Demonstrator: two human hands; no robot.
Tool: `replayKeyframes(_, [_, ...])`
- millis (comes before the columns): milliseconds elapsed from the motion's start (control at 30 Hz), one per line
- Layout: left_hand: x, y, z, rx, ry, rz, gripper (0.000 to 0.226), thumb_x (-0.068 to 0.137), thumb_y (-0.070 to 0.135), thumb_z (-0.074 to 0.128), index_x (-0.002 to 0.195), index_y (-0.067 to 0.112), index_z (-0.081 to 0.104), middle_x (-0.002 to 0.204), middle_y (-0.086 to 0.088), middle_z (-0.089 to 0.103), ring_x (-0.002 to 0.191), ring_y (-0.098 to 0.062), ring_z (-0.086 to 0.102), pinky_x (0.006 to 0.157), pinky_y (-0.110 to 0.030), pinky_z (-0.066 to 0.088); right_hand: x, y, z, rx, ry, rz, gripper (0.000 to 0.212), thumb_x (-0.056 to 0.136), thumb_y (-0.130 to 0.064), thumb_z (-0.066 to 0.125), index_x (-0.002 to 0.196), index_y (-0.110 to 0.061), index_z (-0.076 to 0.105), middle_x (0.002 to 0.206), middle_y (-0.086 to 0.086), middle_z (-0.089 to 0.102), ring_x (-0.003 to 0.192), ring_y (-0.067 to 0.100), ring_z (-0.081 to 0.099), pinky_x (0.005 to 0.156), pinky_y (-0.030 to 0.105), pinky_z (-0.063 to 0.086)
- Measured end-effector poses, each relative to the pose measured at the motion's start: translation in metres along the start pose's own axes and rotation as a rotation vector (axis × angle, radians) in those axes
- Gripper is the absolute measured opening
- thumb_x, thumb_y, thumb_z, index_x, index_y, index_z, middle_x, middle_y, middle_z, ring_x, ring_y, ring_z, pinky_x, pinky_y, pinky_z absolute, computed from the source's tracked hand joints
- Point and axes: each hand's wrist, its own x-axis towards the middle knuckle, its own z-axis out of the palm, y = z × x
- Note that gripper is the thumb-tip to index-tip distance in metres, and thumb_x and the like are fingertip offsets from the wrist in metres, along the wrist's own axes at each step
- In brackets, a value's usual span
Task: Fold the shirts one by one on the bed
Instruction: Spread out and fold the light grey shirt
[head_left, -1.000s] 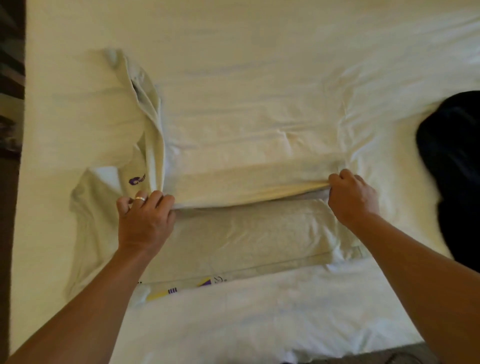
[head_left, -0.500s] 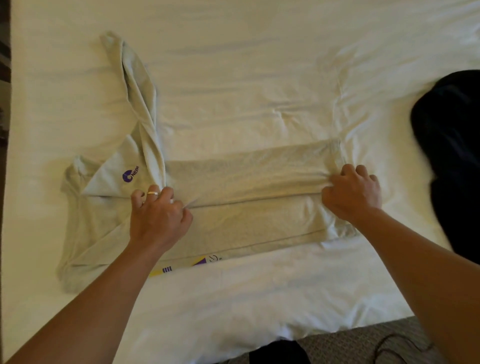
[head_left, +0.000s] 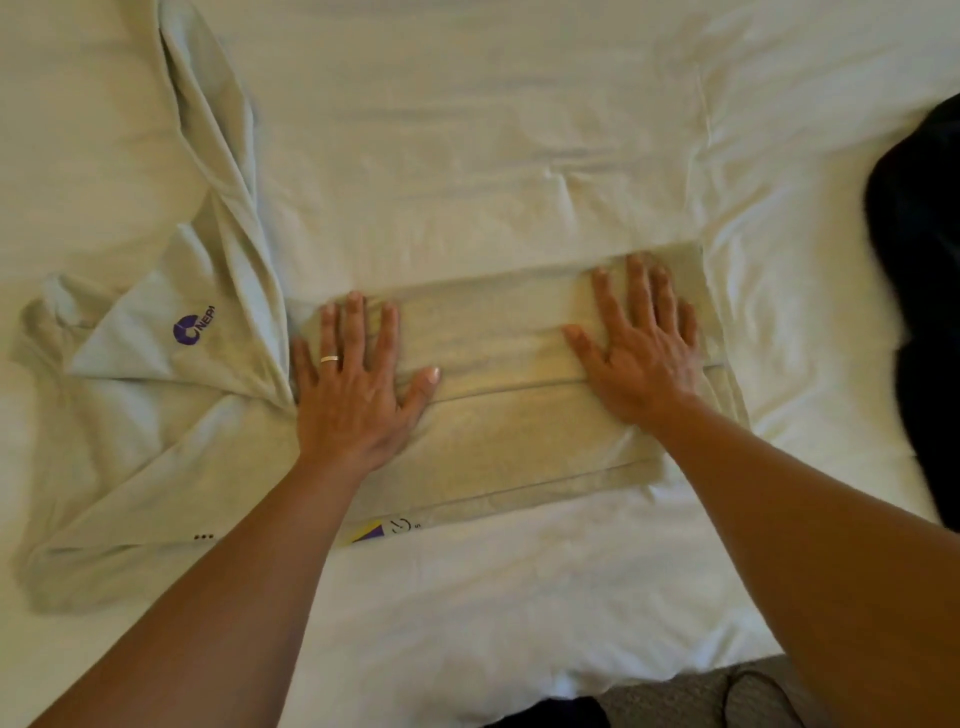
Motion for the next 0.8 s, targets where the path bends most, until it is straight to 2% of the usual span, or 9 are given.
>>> replayKeyframes(100, [0.001,0.003,-0.006,-0.017,-0.048,-0.017,0.083,0.093,0.079,0.010,0.160,0.035,-0.012,0.169,-0.001,-0.019,0.156,-0.028,-0.014,0.123,-0.057,-0.003,-0.001,0.010,-0.006,0.001,-0.038,0.035,0.077,0.095,-0.077,0.015,0.159,-0.040,-0.006,0.168,-0.002,-0.015,0.155,0.022,-0.009,0.125,0.048,0.004])
replayKeyframes(167, [0.001,0.003,-0.016,-0.039,-0.101,-0.003,0.083,0.095,0.075,0.020,0.161,0.033,-0.006,0.169,-0.002,-0.017,0.156,-0.028,-0.015,0.123,-0.055,-0.002,-0.001,0.000,-0.013,0.024,-0.033,0.079,0.077,0.096,-0.073,0.023,0.160,-0.037,0.002,0.169,0.001,-0.010,0.155,0.024,-0.005,0.124,0.050,0.006])
replayKeyframes(233, [-0.008,-0.006,-0.027,-0.061,-0.038,0.042,0.076,0.096,0.066,0.035,0.160,0.027,0.023,0.170,-0.008,0.006,0.156,-0.030,-0.001,0.123,-0.053,0.004,0.000,-0.018,-0.022,0.042,0.000,0.129,0.076,0.096,-0.066,0.035,0.159,-0.029,0.014,0.169,0.006,-0.003,0.155,0.027,-0.001,0.123,0.053,0.010])
replayKeyframes(300, [-0.024,-0.028,-0.034,-0.075,0.143,0.069,0.065,0.090,0.055,0.046,0.143,0.019,0.054,0.159,-0.011,0.039,0.148,-0.033,0.028,0.116,-0.054,0.019,0.005,-0.048,-0.035,0.041,0.036,0.075,0.074,0.094,-0.059,0.046,0.156,-0.025,0.022,0.169,0.007,0.005,0.154,0.028,0.004,0.120,0.053,0.013])
replayKeyframes(333, [-0.034,-0.041,-0.034,-0.083,0.219,0.066,0.061,0.088,0.052,0.049,0.136,0.018,0.060,0.152,-0.010,0.047,0.141,-0.033,0.038,0.109,-0.053,0.026,0.008,-0.066,-0.042,0.036,0.044,0.005,0.073,0.094,-0.057,0.049,0.154,-0.025,0.025,0.168,0.007,0.009,0.153,0.028,0.007,0.118,0.053,0.014])
replayKeyframes(433, [-0.069,-0.099,-0.030,-0.105,0.275,-0.049,0.055,0.088,0.051,0.049,0.131,0.017,0.059,0.145,-0.008,0.052,0.130,-0.033,0.048,0.097,-0.049,0.032,0.026,-0.143,-0.056,0.102,0.014,-0.169,0.059,0.095,-0.047,0.055,0.146,-0.020,0.044,0.158,0.006,0.035,0.143,0.030,0.030,0.112,0.048,0.028])
replayKeyframes(533, [-0.102,-0.155,-0.019,-0.083,0.233,-0.161,0.059,0.092,0.054,0.042,0.134,0.016,0.059,0.149,-0.010,0.049,0.130,-0.037,0.051,0.098,-0.052,0.034,0.045,-0.224,-0.064,0.372,-0.041,-0.134,0.046,0.096,-0.040,0.057,0.136,-0.017,0.057,0.139,0.005,0.057,0.126,0.027,0.054,0.103,0.038,0.043])
replayKeyframes(667, [-0.128,-0.205,-0.006,-0.052,0.152,-0.119,0.068,0.096,0.061,0.036,0.146,0.019,0.053,0.163,-0.007,0.035,0.143,-0.036,0.041,0.104,-0.054,0.032,0.060,-0.325,-0.068,0.693,-0.039,-0.025,0.045,0.097,-0.034,0.059,0.137,-0.014,0.058,0.132,0.004,0.063,0.118,0.020,0.059,0.087,0.023,0.039])
replayKeyframes(800, [-0.125,-0.213,0.008,-0.128,0.094,-0.129,0.071,0.097,0.066,0.031,0.155,0.024,0.039,0.168,-0.002,0.022,0.151,-0.031,0.028,0.110,-0.054,0.027,0.075,-0.384,-0.065,0.842,-0.027,0.077,0.061,0.091,-0.034,0.065,0.146,-0.016,0.045,0.133,0.004,0.060,0.118,0.023,0.058,0.096,0.034,0.048])
